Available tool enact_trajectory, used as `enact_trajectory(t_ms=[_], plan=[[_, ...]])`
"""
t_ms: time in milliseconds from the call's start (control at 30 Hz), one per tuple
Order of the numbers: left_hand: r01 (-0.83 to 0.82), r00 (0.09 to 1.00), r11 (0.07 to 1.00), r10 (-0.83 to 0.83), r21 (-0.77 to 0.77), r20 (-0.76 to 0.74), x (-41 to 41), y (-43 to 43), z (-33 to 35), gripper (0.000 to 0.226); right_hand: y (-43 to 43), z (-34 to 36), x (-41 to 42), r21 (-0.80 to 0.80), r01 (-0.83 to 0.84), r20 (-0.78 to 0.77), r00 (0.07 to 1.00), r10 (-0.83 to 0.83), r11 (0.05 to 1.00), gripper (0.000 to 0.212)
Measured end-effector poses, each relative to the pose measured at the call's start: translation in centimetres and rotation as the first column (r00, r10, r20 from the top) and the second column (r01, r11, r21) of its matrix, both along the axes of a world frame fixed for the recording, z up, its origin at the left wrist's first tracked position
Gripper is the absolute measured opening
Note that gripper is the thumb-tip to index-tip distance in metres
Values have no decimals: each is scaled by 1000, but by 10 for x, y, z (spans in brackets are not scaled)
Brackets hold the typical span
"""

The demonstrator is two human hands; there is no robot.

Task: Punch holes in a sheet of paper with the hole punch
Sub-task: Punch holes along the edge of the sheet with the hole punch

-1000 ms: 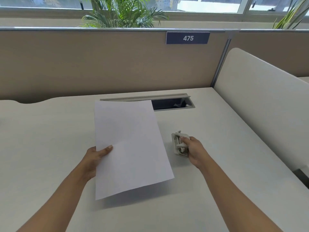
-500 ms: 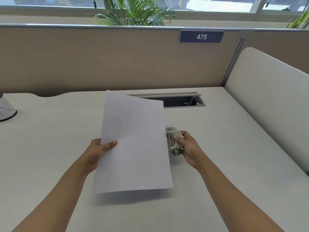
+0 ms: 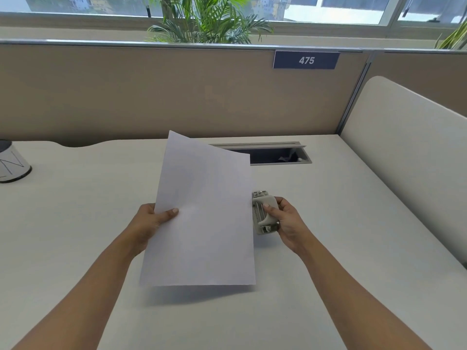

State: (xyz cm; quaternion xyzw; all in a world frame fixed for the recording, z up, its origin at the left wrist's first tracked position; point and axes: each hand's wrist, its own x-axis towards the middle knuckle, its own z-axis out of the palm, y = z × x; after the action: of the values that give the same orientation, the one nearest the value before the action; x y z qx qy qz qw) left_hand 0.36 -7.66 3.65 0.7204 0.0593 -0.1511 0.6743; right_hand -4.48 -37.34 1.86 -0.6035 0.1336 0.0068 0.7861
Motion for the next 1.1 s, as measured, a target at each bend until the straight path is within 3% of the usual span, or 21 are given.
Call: enact_trajectory(t_ms=[667, 1100], plan=[[26, 999, 998, -28, 50, 27, -2, -4, 8, 7, 1, 1, 8, -45, 27, 10, 1000, -26, 999, 11], [41, 997, 993, -47, 112, 53, -3, -10, 12, 5, 4, 9, 10, 21, 100, -21, 995, -99, 995, 14]])
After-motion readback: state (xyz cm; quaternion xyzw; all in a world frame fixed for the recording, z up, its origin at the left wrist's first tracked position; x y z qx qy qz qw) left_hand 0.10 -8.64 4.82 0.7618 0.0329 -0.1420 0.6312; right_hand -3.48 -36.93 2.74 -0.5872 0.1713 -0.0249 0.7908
